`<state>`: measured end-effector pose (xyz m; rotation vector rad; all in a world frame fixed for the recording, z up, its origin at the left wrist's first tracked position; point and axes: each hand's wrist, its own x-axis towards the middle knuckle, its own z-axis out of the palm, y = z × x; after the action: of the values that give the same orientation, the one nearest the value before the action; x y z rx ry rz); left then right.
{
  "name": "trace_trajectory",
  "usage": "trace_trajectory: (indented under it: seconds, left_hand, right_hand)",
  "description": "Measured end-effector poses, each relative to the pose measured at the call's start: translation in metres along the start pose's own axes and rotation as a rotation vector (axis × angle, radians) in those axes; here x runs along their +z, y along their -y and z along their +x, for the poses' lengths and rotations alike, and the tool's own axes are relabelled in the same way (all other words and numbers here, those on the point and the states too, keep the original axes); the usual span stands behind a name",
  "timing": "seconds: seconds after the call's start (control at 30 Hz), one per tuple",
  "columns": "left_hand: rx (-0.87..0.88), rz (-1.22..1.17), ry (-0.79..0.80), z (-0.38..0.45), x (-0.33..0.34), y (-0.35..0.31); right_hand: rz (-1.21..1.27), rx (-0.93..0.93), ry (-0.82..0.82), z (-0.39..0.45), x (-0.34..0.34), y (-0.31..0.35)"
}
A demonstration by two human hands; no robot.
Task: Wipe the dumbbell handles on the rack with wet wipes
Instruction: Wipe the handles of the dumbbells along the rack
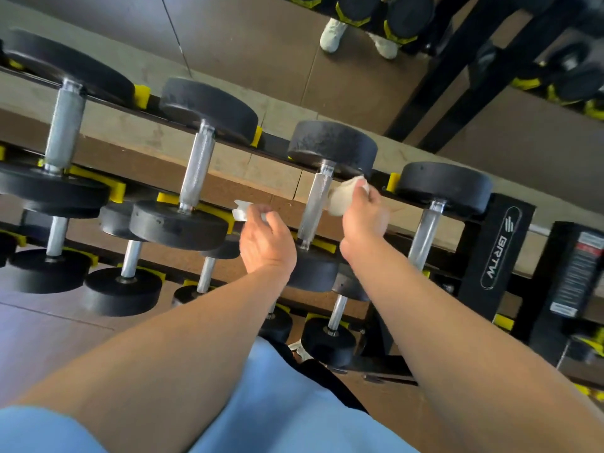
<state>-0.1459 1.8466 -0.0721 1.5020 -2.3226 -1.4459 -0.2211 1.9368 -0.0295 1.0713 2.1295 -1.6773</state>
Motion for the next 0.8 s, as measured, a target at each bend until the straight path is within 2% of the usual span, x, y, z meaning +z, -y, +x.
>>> trace_trajectory:
  seconds: [0.13,0.23,0.3,0.4,0.5,0.63,0.67,0.73,0.8]
  left_hand:
    - [-0.005,0.007,0.026,0.001,-0.001,0.002]
    - [-0.006,0.014,0.045,0.002,-0.001,0.004]
    - [0.0,0.016,0.057,0.003,0.0,0.005]
    - [0.006,0.016,0.072,0.005,-0.001,0.004]
    - [0.016,0.012,0.087,0.005,-0.001,0.006]
    - [0.026,0.001,0.118,0.007,-0.001,0.008]
    - [0.024,-0.001,0.132,0.007,-0.001,0.008]
    - [0.026,-0.009,0.148,0.008,-0.001,0.009]
    - [0.025,-0.014,0.162,0.008,-0.001,0.01]
  right_hand:
    - [0.027,-0.028,-0.011,-0.012,0.044,0.003]
    - [-0.115,-0.207,-0.074,-0.017,0.05,-0.007]
    - [-0.195,-0.329,-0.06,-0.017,0.048,-0.017]
    - [-0.396,-0.458,0.062,-0.015,0.04,-0.029]
    - [-0.735,-0.598,0.22,-0.014,0.011,-0.036]
    - [-1.195,-0.491,0.445,-0.034,-0.022,-0.037]
    - [-1.233,-0.468,0.48,-0.038,-0.026,-0.035]
    - [-1.063,-0.443,0.387,-0.035,-0.029,-0.022]
    - [-0.784,-0.455,0.101,-0.02,-0.026,-0.003]
